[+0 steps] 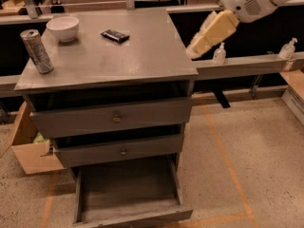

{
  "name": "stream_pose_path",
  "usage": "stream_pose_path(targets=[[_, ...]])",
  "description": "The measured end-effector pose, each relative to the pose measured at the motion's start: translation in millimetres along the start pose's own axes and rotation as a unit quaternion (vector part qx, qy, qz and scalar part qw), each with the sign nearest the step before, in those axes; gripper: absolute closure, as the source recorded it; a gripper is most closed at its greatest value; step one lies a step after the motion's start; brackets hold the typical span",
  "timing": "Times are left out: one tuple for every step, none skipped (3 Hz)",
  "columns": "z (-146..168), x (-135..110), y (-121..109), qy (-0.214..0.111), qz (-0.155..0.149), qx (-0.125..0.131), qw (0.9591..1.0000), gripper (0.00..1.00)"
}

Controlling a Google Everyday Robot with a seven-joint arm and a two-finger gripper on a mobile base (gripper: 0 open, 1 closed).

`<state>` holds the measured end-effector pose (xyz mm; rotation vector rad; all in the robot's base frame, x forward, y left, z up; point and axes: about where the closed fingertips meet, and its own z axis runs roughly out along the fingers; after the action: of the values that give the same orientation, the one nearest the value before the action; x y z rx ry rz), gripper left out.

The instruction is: Place rxbar blueberry into bottom drawer

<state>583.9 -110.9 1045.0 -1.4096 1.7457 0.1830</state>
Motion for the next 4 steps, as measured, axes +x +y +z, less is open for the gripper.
stream_pose_path(targets=[[44.4, -47.8, -16.2, -0.067, 0.014, 0.008, 0.9976, 0.0], [124.7, -78.1, -21.0, -0.108, 0.051, -0.019, 0.9926, 0.0], [169.8, -87.4, -26.3, -0.126, 0.075, -0.039, 0.9884, 0.0], [175.6, -87.3, -25.9, -0.127, 0.076, -0.043, 0.9881, 0.0]])
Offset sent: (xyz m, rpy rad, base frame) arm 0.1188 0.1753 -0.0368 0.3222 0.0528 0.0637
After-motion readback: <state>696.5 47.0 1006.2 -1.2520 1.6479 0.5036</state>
